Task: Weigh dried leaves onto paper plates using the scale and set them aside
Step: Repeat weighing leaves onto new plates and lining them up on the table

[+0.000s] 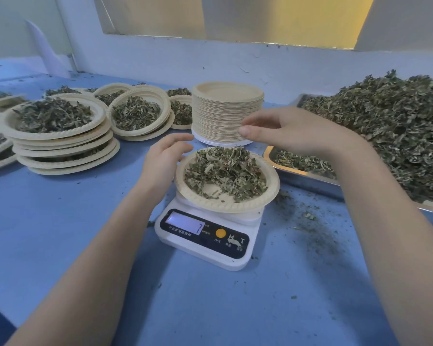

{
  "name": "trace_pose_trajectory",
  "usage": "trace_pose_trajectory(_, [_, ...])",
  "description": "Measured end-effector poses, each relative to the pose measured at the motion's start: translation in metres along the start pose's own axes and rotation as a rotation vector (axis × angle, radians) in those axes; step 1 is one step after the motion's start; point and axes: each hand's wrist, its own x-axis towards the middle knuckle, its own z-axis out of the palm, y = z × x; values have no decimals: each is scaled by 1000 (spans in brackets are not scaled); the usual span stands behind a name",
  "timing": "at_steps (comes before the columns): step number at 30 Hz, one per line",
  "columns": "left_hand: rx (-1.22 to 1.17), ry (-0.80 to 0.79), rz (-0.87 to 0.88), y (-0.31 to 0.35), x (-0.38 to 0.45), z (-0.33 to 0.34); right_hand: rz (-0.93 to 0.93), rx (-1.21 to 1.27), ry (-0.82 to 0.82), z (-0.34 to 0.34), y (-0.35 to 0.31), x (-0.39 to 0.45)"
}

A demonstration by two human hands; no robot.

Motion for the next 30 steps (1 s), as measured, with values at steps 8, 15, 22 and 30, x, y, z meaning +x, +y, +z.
trace_pose_trajectory(8, [91,-194,-181,-8,-11,-1,29,-222,-405,19,20,-21])
trace_pose_trajectory(15, [143,-106,-106,3,-2,-12,-48,-105,-328,24,7,-1])
trace_pose_trajectory(22, [317,98,-20,27,48,-79,-222,-50,-274,25,-48,79])
trace_pose_trajectory(30, [520,345,-48,34,105,-190,-415,-104,-296,66,-131,197])
